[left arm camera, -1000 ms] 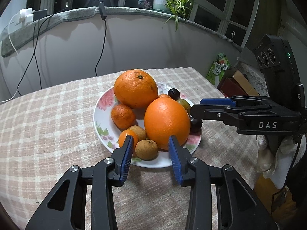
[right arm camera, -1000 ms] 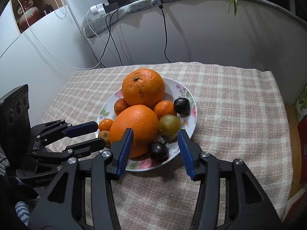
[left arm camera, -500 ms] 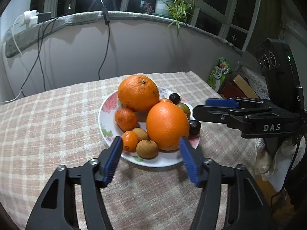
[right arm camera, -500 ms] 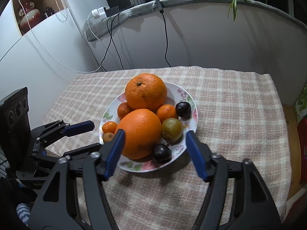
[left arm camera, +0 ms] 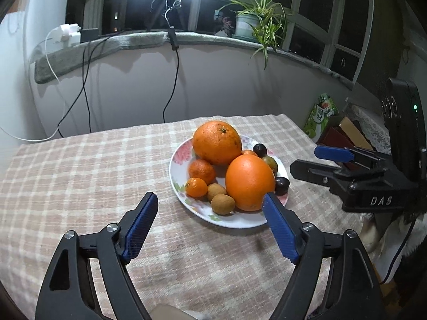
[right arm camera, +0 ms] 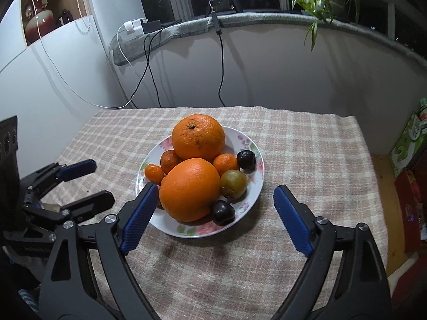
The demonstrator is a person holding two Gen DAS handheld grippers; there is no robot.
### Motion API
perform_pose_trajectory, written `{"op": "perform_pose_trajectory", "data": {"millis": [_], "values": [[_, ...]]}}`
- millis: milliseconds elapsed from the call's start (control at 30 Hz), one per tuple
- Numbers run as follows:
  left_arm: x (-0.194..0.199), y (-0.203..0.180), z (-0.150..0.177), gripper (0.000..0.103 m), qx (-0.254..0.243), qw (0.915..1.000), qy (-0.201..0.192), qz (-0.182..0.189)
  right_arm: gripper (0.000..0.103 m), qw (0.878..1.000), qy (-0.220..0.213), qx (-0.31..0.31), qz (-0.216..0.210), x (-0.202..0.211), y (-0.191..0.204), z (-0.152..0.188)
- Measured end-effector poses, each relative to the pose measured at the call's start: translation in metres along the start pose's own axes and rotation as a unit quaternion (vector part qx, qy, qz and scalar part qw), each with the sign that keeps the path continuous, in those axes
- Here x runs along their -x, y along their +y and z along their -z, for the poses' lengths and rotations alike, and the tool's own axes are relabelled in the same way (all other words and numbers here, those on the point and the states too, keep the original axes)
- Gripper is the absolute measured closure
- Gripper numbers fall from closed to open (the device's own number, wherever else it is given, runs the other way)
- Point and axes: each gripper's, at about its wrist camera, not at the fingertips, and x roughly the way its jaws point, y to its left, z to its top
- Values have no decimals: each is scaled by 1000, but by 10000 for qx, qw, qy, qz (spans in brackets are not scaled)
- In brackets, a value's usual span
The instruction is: Organize fruits
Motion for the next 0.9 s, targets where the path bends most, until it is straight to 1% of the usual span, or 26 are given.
{"op": "perform_pose_trajectory", "data": {"millis": [67, 133, 167, 333, 900], "values": [[4, -1, 0, 22, -19, 10000, -31, -16, 12, 9999, -81, 1, 103, 4, 3, 3], [7, 0, 0, 22, -15, 10000, -72, -21, 7, 9997, -157, -27, 186, 8, 6, 6], [8, 0, 0, 22, -6, 10000, -79, -33, 6, 9996, -186, -48, 224, 9, 6, 7], [10, 0, 1, 22, 52, 10000, -63, -48, 5, 9985, -308, -173, 425, 16, 6, 15], [16, -3, 1, 21, 21, 9999, -149, -37, 5, 9986, -315, -171, 390, 16, 8, 16]]}}
